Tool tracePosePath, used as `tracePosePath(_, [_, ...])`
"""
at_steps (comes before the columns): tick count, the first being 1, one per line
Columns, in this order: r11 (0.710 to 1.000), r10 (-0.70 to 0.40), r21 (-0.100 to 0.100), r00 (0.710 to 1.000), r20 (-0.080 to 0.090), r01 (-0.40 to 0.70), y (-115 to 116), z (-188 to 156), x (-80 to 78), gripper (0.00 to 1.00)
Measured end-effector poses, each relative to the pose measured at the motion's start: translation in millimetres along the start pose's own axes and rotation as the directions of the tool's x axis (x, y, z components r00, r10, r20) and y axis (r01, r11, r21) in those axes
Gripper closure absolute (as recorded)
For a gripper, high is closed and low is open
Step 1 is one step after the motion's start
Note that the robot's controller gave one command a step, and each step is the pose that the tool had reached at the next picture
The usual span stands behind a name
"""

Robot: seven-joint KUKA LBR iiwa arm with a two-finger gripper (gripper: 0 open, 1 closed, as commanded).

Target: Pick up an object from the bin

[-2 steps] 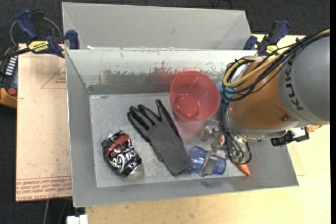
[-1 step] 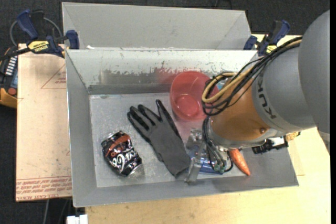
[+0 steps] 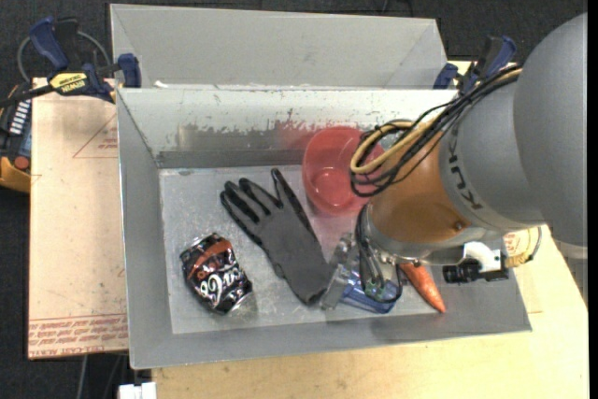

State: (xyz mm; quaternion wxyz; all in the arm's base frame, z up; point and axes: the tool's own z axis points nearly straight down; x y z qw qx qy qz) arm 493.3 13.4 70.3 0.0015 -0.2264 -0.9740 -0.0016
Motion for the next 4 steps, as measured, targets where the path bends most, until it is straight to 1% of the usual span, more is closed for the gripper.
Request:
tracePosePath(2, [1.0,0.0,0.001,1.0,-0.001,0.0,0,-2,0.5,1.0])
tracePosePath(4, [1.0,-0.001,0.002,1.0,-0.003,0.001,0,-32,1.1,1.0])
